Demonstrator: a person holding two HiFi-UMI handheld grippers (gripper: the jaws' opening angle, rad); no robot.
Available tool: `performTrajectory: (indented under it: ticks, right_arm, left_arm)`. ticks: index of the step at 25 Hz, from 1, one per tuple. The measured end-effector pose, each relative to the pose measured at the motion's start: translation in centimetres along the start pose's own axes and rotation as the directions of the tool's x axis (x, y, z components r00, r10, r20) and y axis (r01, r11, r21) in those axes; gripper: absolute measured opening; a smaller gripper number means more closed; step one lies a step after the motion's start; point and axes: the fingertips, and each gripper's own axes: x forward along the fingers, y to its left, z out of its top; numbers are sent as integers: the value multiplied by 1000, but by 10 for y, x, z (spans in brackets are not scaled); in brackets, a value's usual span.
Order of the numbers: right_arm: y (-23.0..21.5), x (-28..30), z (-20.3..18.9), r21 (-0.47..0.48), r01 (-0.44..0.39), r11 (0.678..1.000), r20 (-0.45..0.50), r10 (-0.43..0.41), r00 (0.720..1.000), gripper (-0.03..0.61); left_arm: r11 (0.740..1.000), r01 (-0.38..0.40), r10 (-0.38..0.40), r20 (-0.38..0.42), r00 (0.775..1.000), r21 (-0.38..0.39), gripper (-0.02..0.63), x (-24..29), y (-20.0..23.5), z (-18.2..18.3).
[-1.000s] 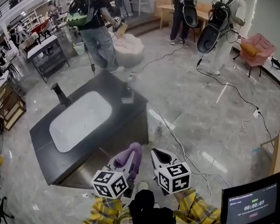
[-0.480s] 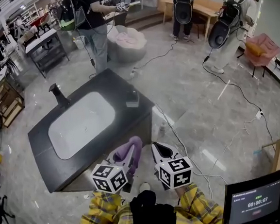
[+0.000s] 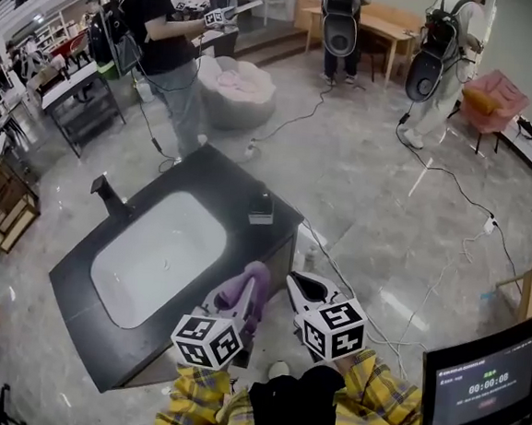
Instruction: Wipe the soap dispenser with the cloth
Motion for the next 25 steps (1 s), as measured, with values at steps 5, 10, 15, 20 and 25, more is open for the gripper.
performTrajectory:
  ticks: [5,10,15,20,25]
  right_arm:
    - [-9,16,7,-2,3,1000,10,-3,1000,6]
    - [-32,45,22,-5,-10,1000,22,10,1000,6]
    - [-56,76,45,-15,-62,998,13,62,998,6]
    - [-85,105,61,-22,-111,994,9,111,994,6]
    - [-113,134,73,-33,-156,987,-2,156,988,6]
  left_arm:
    - [1000,-16,16,8,1000,-13,43,11,15,4]
    - [998,-68,69,36,997,-12,43,30,34,19]
    - [989,-146,147,68,987,-19,43,54,52,43]
    - [978,-206,207,101,973,-18,43,89,69,61]
    - [967,-252,253,122,960,-30,43,122,84,72]
